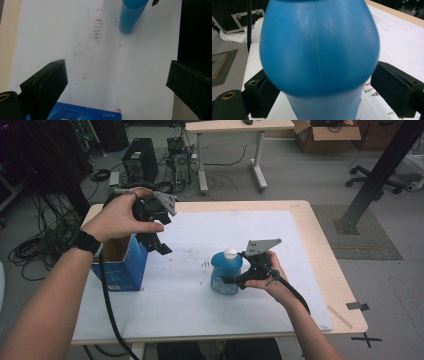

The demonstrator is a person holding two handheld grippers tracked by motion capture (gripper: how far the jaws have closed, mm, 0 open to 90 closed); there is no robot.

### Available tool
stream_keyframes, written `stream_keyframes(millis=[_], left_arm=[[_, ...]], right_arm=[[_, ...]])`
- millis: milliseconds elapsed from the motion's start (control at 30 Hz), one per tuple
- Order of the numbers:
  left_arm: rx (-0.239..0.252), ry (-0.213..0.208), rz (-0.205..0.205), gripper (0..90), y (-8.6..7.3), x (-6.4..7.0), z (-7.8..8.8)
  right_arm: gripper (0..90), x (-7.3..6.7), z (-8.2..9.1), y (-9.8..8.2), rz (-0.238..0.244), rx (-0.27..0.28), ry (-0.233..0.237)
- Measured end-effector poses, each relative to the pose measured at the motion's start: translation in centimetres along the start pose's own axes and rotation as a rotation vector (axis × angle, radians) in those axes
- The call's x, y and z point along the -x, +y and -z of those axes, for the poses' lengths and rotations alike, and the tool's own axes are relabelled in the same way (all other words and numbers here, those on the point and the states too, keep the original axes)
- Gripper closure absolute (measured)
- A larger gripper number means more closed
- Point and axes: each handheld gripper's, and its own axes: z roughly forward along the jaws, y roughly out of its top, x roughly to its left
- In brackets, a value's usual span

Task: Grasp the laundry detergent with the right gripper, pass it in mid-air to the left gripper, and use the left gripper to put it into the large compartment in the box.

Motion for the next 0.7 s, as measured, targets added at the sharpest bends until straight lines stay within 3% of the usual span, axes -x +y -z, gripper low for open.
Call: stream_keyframes(millis=[700], left_arm=[[-0.002, -0.002, 0.001, 3.8, -0.17, 0.08, 0.16]], right_arm=[[21.9, 0.18, -0.32, -0.38, 0.001, 0.011, 0.014]])
